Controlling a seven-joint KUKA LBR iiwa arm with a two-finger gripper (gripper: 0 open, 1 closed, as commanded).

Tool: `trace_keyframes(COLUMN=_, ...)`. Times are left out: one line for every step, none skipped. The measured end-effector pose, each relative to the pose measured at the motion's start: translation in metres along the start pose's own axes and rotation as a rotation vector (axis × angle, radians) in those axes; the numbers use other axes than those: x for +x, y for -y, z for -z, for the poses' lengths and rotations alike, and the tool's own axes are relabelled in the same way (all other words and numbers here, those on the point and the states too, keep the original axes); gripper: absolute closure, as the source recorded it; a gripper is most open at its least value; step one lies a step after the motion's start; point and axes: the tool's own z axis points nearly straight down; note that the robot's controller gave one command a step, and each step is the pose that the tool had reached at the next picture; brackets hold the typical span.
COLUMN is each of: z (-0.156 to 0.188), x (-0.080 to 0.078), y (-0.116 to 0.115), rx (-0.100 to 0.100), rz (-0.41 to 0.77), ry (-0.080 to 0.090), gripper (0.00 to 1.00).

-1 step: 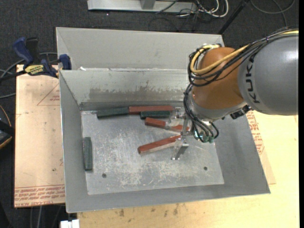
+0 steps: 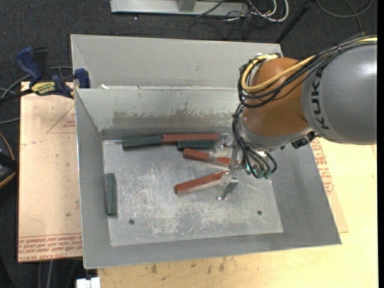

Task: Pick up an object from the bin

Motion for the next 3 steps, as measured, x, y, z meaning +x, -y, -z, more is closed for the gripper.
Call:
trace_keyframes(z=-0.083, x=-0.003, y=0.006, rx=-0.003, rz=-0.045, ry=0.003, gripper=1.0)
trace_keyframes(z=-0.083, x=-0.003, y=0.006, rx=-0.003, rz=-0.045, ry=0.003, gripper=1.0)
trace_keyframes(z=0.043, x=-0.009, y=-0.006, rx=0.001, rz=0.026, ry=0.003, gripper=1.0)
